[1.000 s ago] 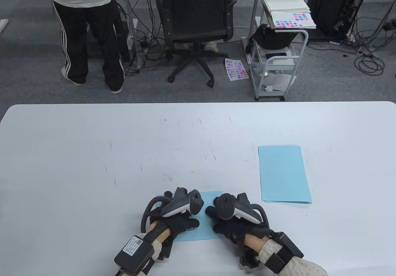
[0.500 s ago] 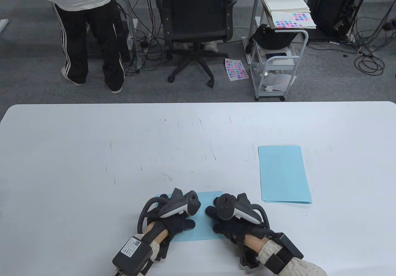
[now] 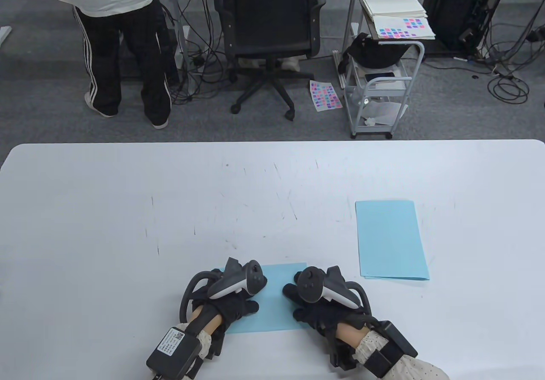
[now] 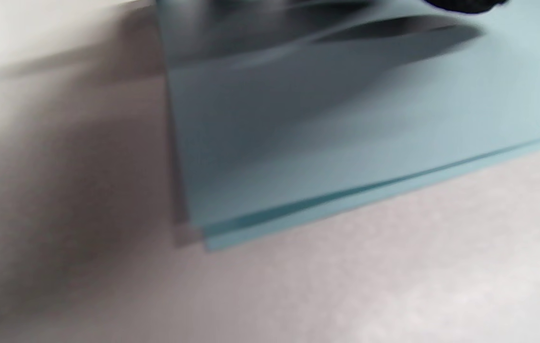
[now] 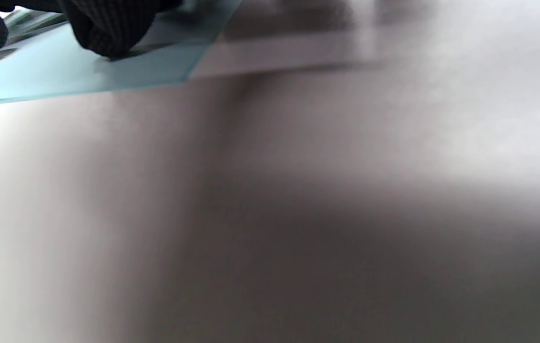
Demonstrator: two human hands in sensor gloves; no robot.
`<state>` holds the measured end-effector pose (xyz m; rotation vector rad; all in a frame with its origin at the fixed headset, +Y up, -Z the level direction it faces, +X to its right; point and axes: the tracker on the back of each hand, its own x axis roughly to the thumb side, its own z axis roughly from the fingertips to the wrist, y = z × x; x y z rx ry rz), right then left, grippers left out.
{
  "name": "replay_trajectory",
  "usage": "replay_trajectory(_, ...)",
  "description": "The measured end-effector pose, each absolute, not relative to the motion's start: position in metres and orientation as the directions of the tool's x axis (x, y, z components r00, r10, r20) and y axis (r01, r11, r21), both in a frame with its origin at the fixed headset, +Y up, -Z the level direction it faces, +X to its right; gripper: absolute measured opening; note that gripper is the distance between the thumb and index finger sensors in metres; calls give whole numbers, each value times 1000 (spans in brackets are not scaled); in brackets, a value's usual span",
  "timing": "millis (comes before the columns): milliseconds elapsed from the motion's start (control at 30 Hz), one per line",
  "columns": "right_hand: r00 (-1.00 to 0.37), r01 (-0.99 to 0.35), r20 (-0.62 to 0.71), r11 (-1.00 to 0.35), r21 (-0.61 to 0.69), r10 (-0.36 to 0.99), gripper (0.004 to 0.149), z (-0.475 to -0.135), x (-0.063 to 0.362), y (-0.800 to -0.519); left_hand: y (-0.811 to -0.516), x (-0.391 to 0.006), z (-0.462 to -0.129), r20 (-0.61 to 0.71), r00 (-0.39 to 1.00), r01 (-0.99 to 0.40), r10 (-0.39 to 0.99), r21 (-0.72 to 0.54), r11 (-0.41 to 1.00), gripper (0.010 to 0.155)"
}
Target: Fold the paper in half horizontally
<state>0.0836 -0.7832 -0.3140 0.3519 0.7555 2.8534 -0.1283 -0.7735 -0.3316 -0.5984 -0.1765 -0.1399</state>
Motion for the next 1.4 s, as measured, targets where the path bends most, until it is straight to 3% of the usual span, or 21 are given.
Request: replay_trajectory(1400, -956, -119, 170, -847, 517, 238, 64, -314, 86, -784, -772, -191, -343, 13, 999, 35, -35, -616, 787, 65)
